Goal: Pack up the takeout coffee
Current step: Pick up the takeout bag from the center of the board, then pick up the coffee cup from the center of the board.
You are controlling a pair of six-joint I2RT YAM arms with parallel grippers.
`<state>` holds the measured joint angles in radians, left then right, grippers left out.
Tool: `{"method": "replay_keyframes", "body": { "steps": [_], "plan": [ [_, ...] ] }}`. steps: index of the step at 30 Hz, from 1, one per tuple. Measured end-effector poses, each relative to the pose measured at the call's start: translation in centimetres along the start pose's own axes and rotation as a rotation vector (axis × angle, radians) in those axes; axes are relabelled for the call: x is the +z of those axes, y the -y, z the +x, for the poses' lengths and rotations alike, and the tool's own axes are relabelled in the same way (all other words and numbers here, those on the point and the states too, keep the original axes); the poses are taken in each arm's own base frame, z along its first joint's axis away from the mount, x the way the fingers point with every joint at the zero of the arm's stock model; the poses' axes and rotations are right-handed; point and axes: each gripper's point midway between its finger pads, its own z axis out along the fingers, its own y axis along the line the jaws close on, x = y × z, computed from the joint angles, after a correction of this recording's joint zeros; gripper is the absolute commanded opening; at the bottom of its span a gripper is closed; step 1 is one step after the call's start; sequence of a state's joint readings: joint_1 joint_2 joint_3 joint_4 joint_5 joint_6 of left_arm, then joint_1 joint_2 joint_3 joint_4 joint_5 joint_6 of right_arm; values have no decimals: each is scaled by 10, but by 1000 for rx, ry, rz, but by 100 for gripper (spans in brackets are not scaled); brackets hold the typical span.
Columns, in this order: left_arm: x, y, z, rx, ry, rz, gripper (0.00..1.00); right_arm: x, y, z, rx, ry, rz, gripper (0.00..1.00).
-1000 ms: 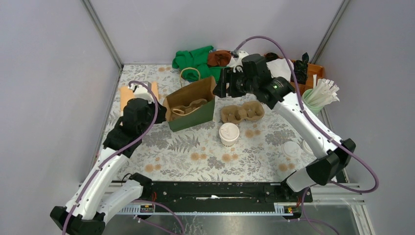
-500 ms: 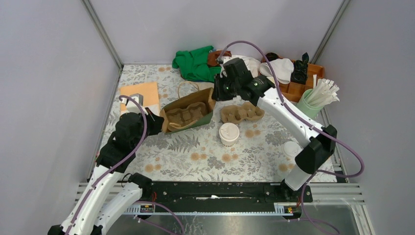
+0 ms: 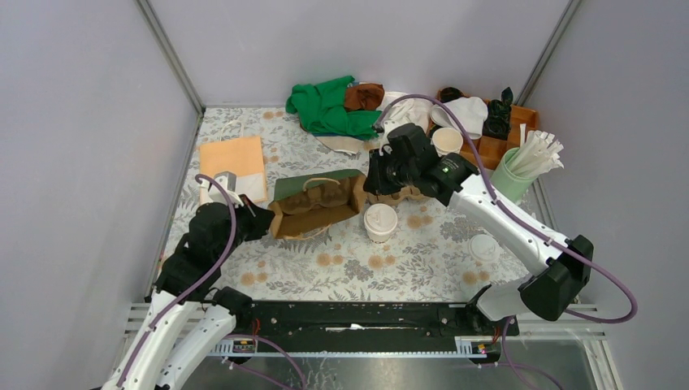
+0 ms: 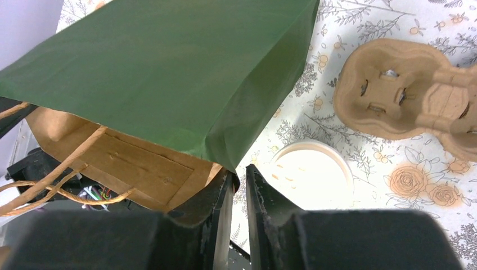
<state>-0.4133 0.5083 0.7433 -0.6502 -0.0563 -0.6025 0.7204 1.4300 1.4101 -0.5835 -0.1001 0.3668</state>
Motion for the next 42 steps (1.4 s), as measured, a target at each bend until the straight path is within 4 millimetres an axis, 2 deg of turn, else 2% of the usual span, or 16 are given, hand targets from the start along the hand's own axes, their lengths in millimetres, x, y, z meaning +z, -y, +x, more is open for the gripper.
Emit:
{"method": "replay_keyframes", "body": {
  "steps": [2, 3, 5, 8, 9, 14, 17, 20, 24, 28, 42],
  "plan": [
    [-1, -1, 2, -2, -6, -2, 0, 0, 1, 7, 4, -14, -3, 24],
    [-1, -1, 2, -1, -8, -3, 0, 1, 1, 8, 5, -17, -4, 32],
    [0, -3, 4, 0, -19, -11, 0, 1, 0, 8, 5, -17, -10, 53],
    [1, -6, 2, 0, -46, -57, 0, -1, -1, 5, 9, -13, -10, 93],
    [2, -6, -1, -3, -52, -75, 0, -2, -2, 3, 7, -10, -9, 99],
    [8, 4, -23, -35, -61, -125, 0, -14, 2, -6, 3, 31, 21, 100],
    [11, 6, -26, -53, -66, -137, 0, -30, 10, -3, 1, 58, 58, 100],
    [11, 7, -27, -65, -65, -138, 0, -45, 24, 16, 0, 63, 95, 100],
    [11, 10, -31, -72, -63, -137, 0, -51, 47, 58, -1, 4, 153, 100],
    [13, 12, -34, -75, -64, -138, 0, -39, 60, 77, -2, -64, 195, 100],
    [20, 14, -34, -116, -93, -166, 0, 30, 75, 91, -98, -206, 229, 100]
  ]
}}
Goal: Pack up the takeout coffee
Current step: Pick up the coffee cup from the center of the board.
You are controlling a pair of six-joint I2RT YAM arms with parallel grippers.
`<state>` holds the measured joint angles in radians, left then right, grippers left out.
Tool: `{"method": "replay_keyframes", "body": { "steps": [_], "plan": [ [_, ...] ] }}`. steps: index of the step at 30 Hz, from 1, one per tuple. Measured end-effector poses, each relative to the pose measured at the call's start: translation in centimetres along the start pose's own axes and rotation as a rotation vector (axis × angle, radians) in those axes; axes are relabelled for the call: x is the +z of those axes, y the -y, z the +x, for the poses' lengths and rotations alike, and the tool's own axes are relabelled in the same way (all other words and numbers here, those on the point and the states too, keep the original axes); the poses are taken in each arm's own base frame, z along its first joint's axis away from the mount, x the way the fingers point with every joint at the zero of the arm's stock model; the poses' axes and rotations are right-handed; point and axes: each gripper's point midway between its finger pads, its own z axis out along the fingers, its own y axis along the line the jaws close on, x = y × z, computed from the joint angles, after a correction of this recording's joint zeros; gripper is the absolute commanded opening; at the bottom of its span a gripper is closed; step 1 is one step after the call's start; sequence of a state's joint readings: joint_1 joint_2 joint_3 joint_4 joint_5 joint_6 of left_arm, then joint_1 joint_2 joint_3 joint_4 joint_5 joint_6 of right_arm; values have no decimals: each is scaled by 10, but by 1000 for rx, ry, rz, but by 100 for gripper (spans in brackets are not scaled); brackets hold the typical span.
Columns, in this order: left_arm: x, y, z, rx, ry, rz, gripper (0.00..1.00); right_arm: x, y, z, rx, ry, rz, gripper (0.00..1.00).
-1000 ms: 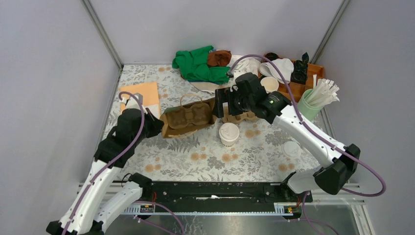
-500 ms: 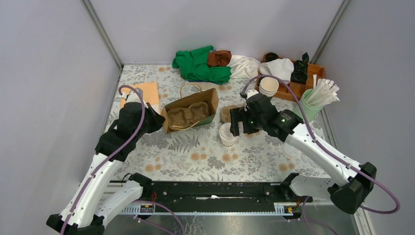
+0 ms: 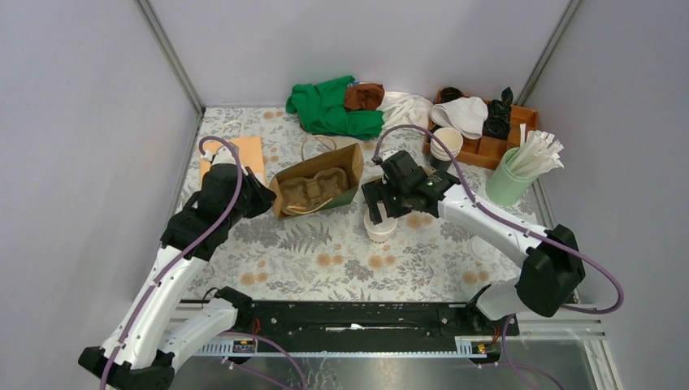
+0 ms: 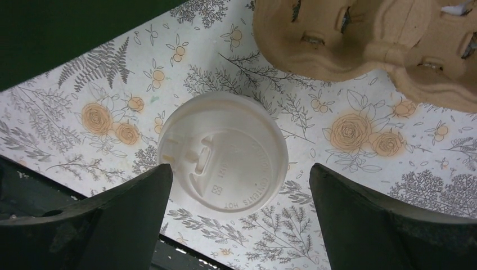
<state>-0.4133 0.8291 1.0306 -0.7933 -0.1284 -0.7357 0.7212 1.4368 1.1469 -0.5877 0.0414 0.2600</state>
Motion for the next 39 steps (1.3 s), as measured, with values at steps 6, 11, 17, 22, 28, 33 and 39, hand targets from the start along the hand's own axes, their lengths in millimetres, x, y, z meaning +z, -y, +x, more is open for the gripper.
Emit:
{"method": "replay_keyframes", "body": {
  "steps": [6, 11, 17, 22, 28, 33, 39],
  "plan": [
    [-1, 2, -2, 0, -2, -3, 0, 5, -2, -6, -68, -1, -15, 100],
    [-1, 1, -1, 1, -9, -9, 0, 4, -10, -7, -101, -2, -65, 100],
    [1, 1, -1, -1, -15, -13, 0, 3, -19, -6, -115, -13, -117, 100],
    [1, 1, -1, -2, -15, -14, 0, 7, -19, -3, -120, -28, -121, 100],
    [1, 1, -1, 0, -15, -14, 0, 9, -20, -3, -134, -33, -126, 100],
    [1, 1, -1, 0, -15, -14, 0, 8, -21, -2, -155, -34, -129, 100],
    [1, 1, -2, 4, -16, -16, 0, 8, -26, 3, -221, -35, -101, 100]
  ]
}}
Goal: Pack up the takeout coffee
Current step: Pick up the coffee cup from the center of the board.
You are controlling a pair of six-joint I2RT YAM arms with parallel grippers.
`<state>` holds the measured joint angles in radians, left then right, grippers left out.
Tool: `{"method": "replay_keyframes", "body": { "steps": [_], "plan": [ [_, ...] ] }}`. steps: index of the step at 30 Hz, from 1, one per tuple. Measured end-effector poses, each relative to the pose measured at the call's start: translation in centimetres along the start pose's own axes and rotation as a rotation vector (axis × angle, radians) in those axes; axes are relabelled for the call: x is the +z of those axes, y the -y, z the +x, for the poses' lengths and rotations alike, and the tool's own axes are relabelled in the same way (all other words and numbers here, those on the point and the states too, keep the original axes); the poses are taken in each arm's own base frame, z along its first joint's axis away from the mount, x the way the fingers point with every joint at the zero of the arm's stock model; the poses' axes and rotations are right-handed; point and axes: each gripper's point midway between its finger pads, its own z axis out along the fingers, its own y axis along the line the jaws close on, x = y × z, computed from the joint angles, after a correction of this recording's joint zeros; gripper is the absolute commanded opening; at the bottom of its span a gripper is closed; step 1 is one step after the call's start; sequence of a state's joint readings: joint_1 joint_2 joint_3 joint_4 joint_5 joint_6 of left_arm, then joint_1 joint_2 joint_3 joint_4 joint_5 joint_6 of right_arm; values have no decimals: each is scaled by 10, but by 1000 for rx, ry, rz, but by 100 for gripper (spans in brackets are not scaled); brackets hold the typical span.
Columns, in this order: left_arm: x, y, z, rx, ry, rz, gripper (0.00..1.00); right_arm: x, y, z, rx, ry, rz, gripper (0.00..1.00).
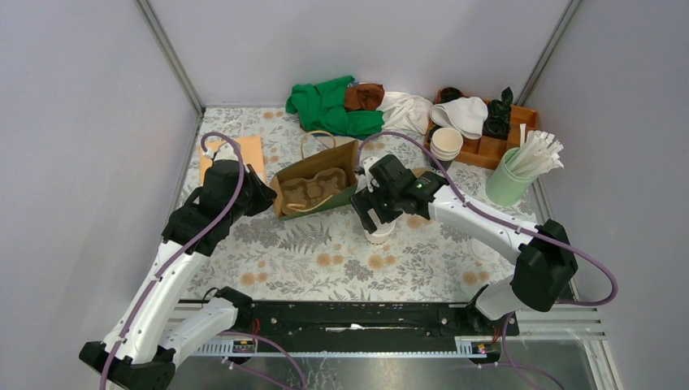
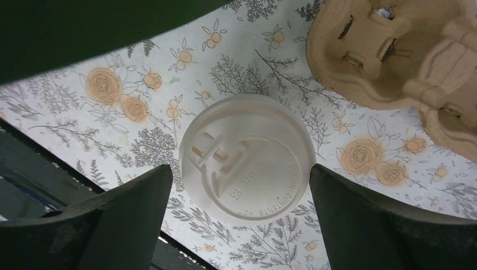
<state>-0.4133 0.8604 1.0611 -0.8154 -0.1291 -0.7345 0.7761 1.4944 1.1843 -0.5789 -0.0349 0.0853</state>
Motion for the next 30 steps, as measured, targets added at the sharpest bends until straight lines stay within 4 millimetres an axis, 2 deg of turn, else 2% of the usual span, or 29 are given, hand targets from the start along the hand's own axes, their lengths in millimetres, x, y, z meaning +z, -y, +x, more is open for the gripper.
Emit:
{"method": "replay_keyframes", "body": {
  "steps": [11, 24, 30],
  "plan": [
    [1, 2, -5, 4, 8, -5, 0, -1, 15, 3, -44, -5, 126, 100],
    [1, 2, -5, 8, 8, -7, 0, 4, 10, 5, -42, -16, 104, 100],
    [1, 2, -5, 8, 8, -6, 0, 4, 9, 5, -23, -16, 101, 89]
  ]
}}
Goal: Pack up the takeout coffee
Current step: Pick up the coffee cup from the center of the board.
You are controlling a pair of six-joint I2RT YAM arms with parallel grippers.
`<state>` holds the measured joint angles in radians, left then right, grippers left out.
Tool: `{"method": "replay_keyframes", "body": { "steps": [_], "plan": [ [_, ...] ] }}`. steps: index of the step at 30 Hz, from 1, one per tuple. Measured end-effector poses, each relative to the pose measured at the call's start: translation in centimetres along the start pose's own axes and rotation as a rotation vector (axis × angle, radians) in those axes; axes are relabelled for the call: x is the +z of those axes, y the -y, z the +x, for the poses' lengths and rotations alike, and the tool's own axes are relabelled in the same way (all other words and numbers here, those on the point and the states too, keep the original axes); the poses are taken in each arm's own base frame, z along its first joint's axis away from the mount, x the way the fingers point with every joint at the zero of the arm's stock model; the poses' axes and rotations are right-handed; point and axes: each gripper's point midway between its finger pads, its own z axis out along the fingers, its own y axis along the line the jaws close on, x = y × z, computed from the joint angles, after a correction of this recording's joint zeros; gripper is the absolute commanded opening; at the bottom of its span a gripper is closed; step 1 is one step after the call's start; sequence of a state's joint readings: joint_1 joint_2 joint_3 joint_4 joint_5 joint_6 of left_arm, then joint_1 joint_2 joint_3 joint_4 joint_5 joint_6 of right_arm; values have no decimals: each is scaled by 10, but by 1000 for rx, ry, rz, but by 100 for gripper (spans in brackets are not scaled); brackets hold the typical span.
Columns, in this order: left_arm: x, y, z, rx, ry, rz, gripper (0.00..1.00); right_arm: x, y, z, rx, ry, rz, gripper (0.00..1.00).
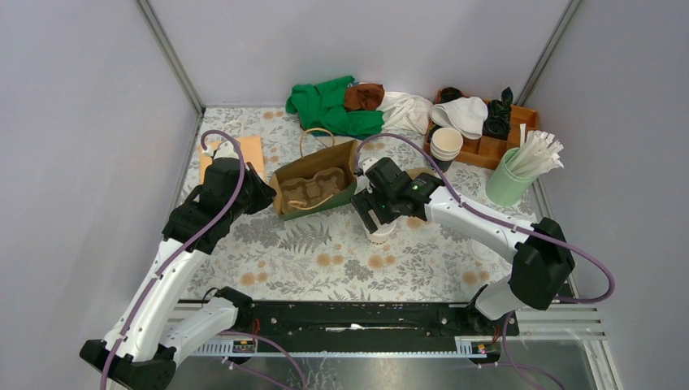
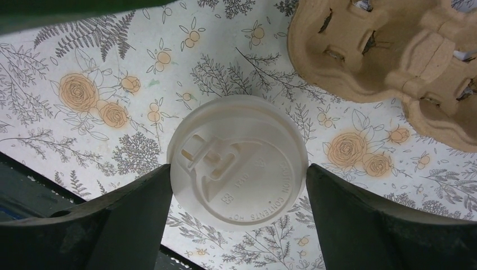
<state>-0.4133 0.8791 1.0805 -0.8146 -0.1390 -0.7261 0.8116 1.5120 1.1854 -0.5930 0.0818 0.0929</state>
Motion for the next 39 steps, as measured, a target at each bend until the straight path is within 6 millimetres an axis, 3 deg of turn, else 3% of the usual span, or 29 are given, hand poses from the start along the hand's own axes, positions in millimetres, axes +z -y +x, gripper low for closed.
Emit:
{"method": "replay_keyframes", "body": {
  "steps": [6, 15, 28, 33, 39],
  "plan": [
    [0, 0, 0, 0, 0, 0, 0, -2, -2, 0, 22, 4, -7, 84],
    [1, 0, 0, 1, -2, -1, 0, -6, -2, 2, 46, -4, -3, 88],
    [2, 2, 2, 2, -16, 7, 0, -33, 5, -10, 45, 46, 23, 85],
    [1, 12, -6, 6, -39, 0, 0, -59, 10, -23, 41, 94, 42, 84],
    [2, 30, -18, 7, -70, 14, 0, -114, 15, -62, 46, 222, 55, 82]
  ]
}}
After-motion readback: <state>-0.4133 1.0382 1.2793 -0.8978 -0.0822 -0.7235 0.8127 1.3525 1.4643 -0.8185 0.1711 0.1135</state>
